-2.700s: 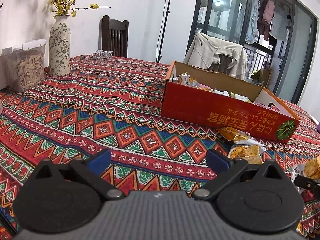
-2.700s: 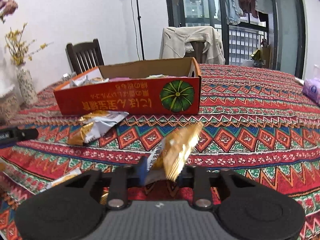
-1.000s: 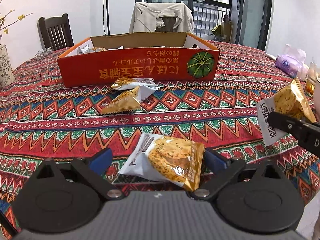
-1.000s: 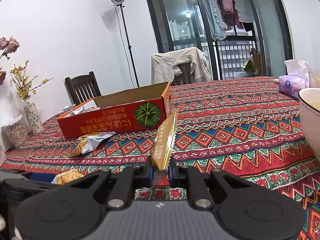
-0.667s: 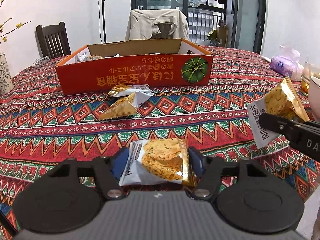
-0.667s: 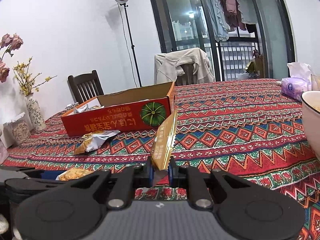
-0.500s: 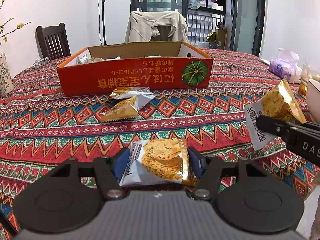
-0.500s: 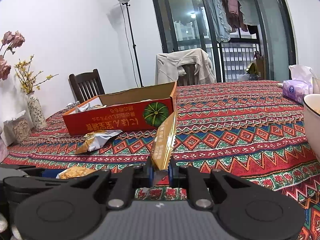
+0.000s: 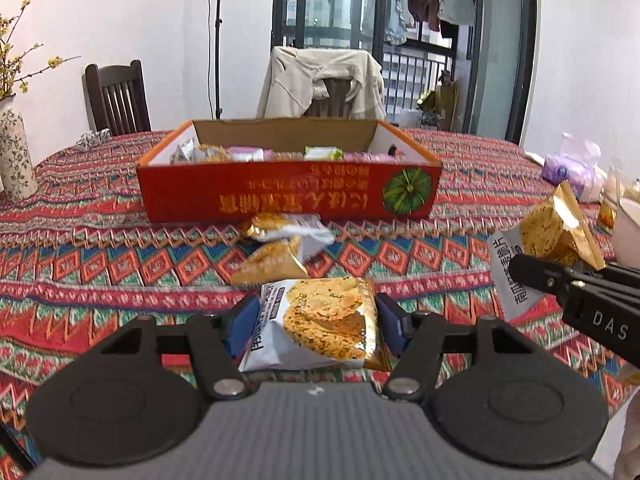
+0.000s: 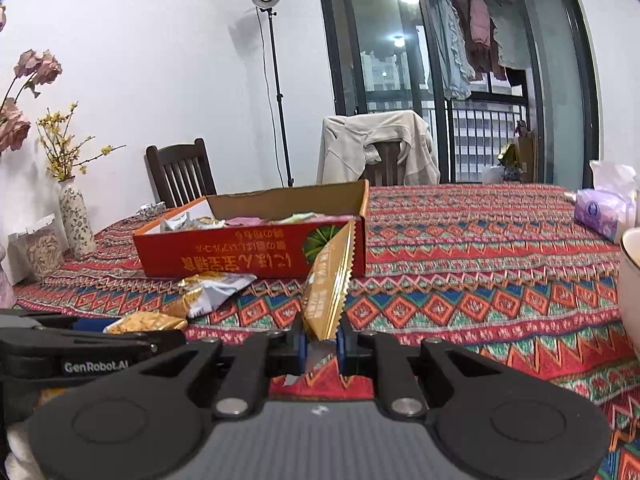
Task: Organize snacks
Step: 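Carry both packets over the box and open both grippers to drop them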
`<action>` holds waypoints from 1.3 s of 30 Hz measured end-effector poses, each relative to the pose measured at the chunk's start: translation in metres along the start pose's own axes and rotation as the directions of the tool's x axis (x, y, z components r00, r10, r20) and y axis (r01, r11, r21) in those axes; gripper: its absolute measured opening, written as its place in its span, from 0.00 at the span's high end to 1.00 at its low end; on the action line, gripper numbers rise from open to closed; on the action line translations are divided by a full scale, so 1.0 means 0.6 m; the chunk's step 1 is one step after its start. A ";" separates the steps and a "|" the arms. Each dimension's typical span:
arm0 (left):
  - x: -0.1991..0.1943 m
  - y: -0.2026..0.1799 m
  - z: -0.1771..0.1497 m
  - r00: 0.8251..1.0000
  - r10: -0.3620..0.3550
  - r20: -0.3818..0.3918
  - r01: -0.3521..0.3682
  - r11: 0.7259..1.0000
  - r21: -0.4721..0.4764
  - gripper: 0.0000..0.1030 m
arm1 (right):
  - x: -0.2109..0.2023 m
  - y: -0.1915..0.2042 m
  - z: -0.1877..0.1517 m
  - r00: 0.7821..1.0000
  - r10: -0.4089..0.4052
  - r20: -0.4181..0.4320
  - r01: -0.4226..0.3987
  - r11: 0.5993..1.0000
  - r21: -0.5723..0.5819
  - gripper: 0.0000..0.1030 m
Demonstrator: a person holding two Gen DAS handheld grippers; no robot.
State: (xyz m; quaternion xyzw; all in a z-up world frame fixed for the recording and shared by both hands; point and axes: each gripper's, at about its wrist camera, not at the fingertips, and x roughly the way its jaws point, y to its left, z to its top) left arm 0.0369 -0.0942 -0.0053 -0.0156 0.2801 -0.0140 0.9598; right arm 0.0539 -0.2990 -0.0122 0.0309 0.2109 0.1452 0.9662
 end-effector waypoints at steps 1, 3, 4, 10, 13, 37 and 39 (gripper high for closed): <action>-0.001 0.003 0.006 1.000 0.001 0.009 -0.001 1.000 -0.003 0.38 | 0.003 0.002 0.005 1.000 -0.001 0.004 0.001 1.000 -0.004 0.87; -0.002 0.009 0.022 1.000 0.002 0.031 -0.002 1.000 -0.010 0.38 | 0.009 0.006 0.015 1.000 -0.002 0.011 0.002 1.000 -0.011 0.87; -0.002 0.012 0.030 0.999 0.002 0.041 -0.002 1.000 -0.013 0.38 | 0.012 0.008 0.020 1.000 -0.002 0.015 0.002 1.000 -0.016 0.87; 0.012 0.031 0.083 0.995 0.011 0.099 -0.009 1.000 -0.028 0.38 | 0.042 0.020 0.059 0.999 0.004 0.036 -0.003 0.999 -0.043 0.87; 0.026 0.041 0.110 0.992 0.019 0.125 -0.016 0.999 -0.031 0.38 | 0.064 0.028 0.084 0.999 0.012 0.048 -0.009 0.998 -0.054 0.87; 0.230 0.150 0.271 0.969 0.166 0.181 -0.133 0.974 -0.183 0.38 | 0.339 0.060 0.221 0.998 -0.005 0.064 0.006 1.000 -0.027 0.87; 0.247 0.155 0.263 0.970 0.171 0.172 -0.141 0.975 -0.173 0.38 | 0.355 0.059 0.209 0.999 -0.008 0.041 0.010 0.999 -0.053 0.87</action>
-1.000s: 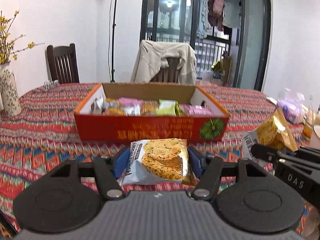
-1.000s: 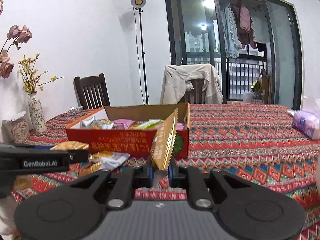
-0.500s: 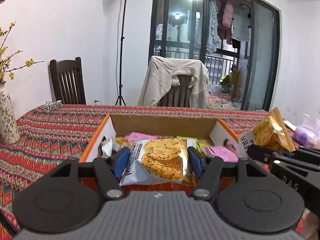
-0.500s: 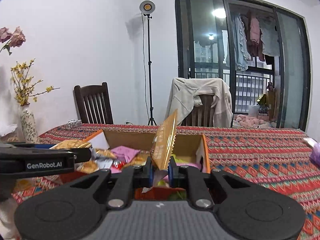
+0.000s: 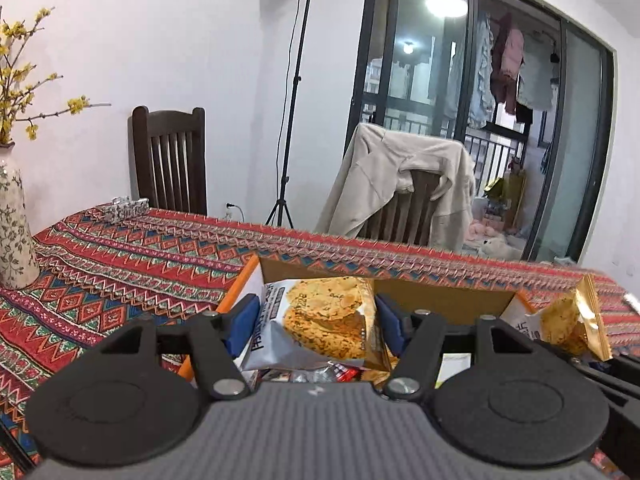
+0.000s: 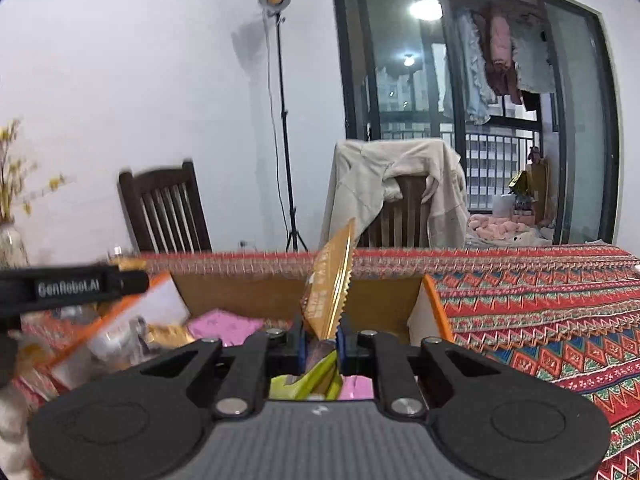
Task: Organize snacks
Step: 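Carry both packets over the box and open both grippers to drop them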
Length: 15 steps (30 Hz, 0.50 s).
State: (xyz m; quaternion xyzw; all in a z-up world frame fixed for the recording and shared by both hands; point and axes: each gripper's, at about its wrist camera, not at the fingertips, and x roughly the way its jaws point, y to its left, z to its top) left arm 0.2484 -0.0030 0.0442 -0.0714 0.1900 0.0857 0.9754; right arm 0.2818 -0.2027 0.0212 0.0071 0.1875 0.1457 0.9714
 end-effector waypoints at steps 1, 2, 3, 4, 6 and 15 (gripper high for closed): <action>0.005 0.001 -0.004 1.000 -0.005 -0.011 0.005 1.000 0.005 0.38 | 0.006 0.001 -0.004 1.000 -0.008 -0.008 0.007 1.000 -0.020 0.87; 0.011 0.001 -0.008 1.000 -0.010 -0.021 0.010 1.000 0.008 0.38 | 0.009 0.002 -0.004 1.000 -0.007 -0.013 0.007 1.000 -0.026 0.87; 0.013 -0.001 -0.011 1.000 -0.010 -0.027 0.011 1.000 0.011 0.38 | 0.012 0.003 -0.006 1.000 0.000 -0.019 0.000 1.000 -0.026 0.87; 0.017 -0.001 -0.015 0.999 -0.010 -0.032 0.011 1.000 0.016 0.38 | 0.013 0.005 -0.006 1.000 0.005 -0.024 -0.006 1.000 -0.029 0.87; 0.020 -0.003 -0.021 0.999 -0.015 -0.038 0.016 1.000 0.025 0.38 | 0.014 0.008 -0.007 1.000 0.008 -0.026 -0.009 0.999 -0.041 0.87; 0.013 0.010 -0.031 1.000 -0.020 -0.024 0.020 1.000 -0.011 0.20 | 0.012 0.005 -0.017 0.997 -0.020 -0.068 0.018 0.999 -0.026 0.77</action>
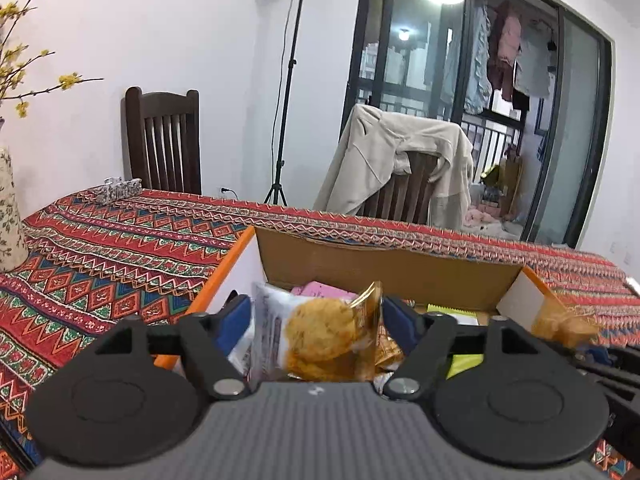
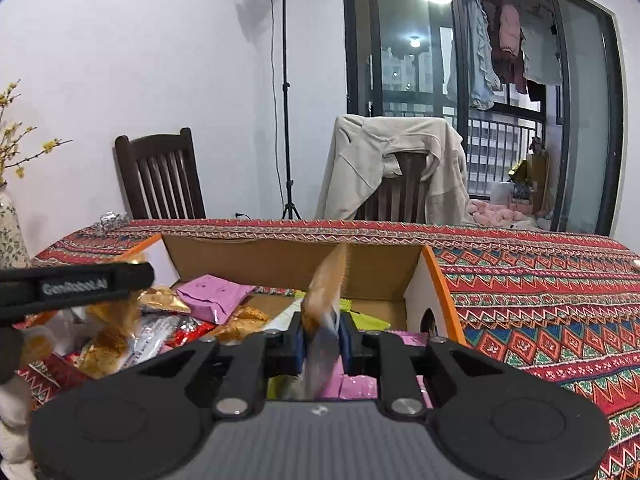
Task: Organize snacks
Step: 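Carry both packets over the box and open both grippers to drop them, then move both open grippers back from the box to the remaining packets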
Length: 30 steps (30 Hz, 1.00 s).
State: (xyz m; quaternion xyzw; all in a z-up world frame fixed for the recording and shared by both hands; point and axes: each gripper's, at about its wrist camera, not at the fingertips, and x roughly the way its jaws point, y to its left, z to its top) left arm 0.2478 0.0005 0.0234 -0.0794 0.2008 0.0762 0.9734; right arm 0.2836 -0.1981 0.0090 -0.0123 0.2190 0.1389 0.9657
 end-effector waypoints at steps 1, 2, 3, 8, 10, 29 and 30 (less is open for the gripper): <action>-0.003 0.003 0.000 1.000 -0.006 0.008 0.006 1.000 -0.009 0.14 | 0.000 -0.001 -0.001 1.000 0.005 -0.006 -0.005 1.000 0.007 0.59; -0.006 0.004 0.000 1.000 -0.008 0.017 0.008 1.000 -0.017 0.08 | -0.001 -0.002 -0.002 1.000 0.011 -0.007 -0.011 1.000 0.015 0.47; -0.009 0.007 -0.001 0.999 -0.002 0.032 0.003 1.000 -0.029 0.00 | -0.002 -0.002 -0.002 1.000 0.012 -0.003 -0.012 1.000 0.017 0.23; -0.014 0.016 0.001 0.999 0.010 0.047 -0.006 0.998 -0.067 0.00 | -0.013 0.004 -0.006 1.000 -0.002 0.026 0.002 1.000 0.006 0.00; -0.011 0.017 0.003 0.999 0.014 0.038 -0.012 0.997 -0.074 0.00 | -0.014 0.007 -0.007 1.000 -0.014 0.018 0.014 1.000 -0.007 0.00; -0.111 0.016 0.047 0.996 -0.019 0.090 0.028 0.995 -0.098 0.00 | -0.096 0.043 0.017 0.999 -0.006 0.035 0.009 0.997 -0.078 0.00; -0.120 0.017 0.046 0.996 -0.017 0.091 0.025 0.995 -0.093 0.00 | -0.103 0.044 0.016 0.999 -0.004 0.036 0.006 0.997 -0.081 0.00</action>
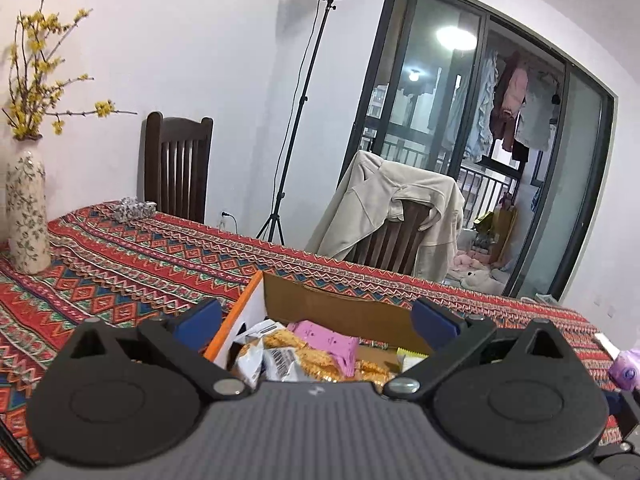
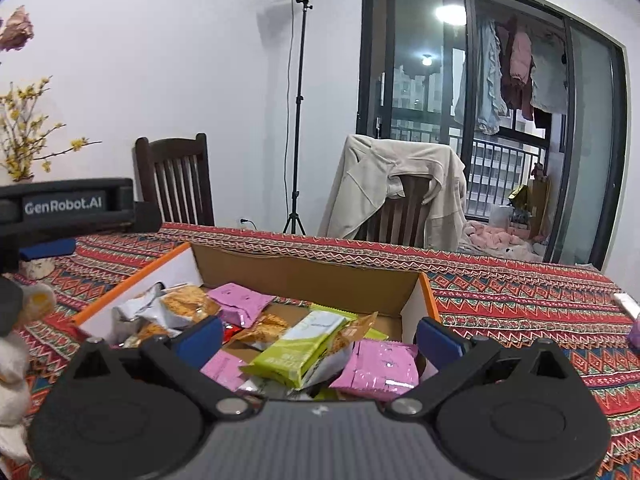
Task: Organize snacks
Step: 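Move both open grippers back from the box to the remaining packets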
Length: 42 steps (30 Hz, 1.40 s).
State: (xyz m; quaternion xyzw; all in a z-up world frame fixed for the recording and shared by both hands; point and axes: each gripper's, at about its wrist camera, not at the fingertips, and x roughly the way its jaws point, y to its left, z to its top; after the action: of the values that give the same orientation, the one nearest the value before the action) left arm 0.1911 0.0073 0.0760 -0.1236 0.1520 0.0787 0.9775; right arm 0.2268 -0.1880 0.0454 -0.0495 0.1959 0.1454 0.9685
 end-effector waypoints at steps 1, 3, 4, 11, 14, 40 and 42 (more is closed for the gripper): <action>-0.008 0.001 -0.001 1.000 0.001 0.001 -0.001 1.000 0.003 0.00 | -0.010 0.003 0.000 1.000 0.002 0.002 -0.002 1.000 -0.003 0.00; -0.024 0.007 -0.006 1.000 0.003 -0.003 -0.003 1.000 0.003 0.00 | -0.027 0.007 -0.004 1.000 0.003 0.003 -0.003 1.000 -0.011 0.00; -0.034 0.011 -0.009 1.000 0.005 -0.006 -0.005 1.000 0.003 0.00 | -0.035 0.009 -0.006 1.000 0.003 0.003 -0.003 1.000 -0.014 0.00; -0.089 0.054 -0.041 0.999 0.027 -0.018 -0.026 0.999 0.020 0.00 | -0.081 0.027 -0.034 1.000 0.009 -0.023 -0.009 1.000 -0.023 0.00; -0.107 0.079 -0.051 0.999 0.047 -0.023 -0.046 0.999 0.027 0.00 | -0.096 0.035 -0.044 0.999 0.007 -0.033 -0.008 1.000 -0.025 0.00; -0.137 0.215 -0.143 0.988 0.108 -0.111 -0.104 0.993 0.050 0.00 | -0.106 0.083 -0.126 0.990 0.011 -0.138 -0.011 1.000 0.002 0.00; -0.130 0.217 -0.151 0.987 0.101 -0.128 -0.096 0.994 0.046 0.00 | -0.099 0.087 -0.128 0.989 0.011 -0.150 -0.011 1.000 0.002 0.00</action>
State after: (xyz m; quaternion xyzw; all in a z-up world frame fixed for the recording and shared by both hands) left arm 0.0674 0.0987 -0.0111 -0.1011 0.2230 0.1157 0.9626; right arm 0.1308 -0.1654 -0.0039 -0.0585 0.2685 0.1466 0.9503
